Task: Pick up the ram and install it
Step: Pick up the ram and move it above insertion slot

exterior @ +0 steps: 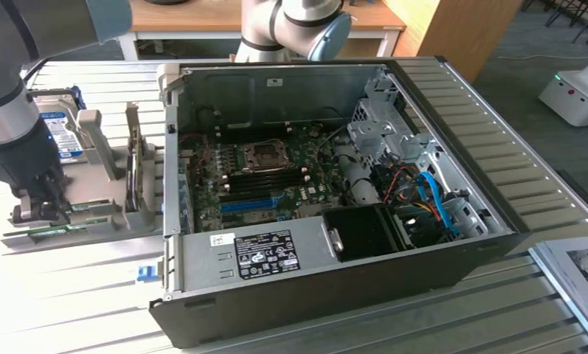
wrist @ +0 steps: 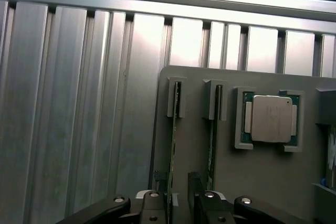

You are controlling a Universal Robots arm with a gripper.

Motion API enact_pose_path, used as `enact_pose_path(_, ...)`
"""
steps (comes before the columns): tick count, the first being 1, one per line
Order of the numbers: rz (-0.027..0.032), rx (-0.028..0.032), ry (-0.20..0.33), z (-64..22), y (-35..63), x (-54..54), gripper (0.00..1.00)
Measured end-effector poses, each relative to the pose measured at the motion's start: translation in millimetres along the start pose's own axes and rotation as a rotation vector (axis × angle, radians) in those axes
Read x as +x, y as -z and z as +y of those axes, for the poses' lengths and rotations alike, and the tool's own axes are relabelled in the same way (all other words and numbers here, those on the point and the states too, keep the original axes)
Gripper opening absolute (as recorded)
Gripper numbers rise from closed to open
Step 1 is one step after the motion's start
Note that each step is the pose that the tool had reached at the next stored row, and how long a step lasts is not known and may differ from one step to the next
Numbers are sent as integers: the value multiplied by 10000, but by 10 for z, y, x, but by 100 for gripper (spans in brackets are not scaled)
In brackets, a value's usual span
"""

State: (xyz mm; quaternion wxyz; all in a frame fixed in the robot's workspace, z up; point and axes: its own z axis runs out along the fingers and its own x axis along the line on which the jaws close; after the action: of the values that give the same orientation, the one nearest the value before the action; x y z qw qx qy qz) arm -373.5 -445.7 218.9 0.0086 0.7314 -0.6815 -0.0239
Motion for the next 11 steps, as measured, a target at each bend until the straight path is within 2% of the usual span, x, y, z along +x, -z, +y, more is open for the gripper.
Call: enact_pose_path(11, -1, -1, -1, -93, 4, 7, 30)
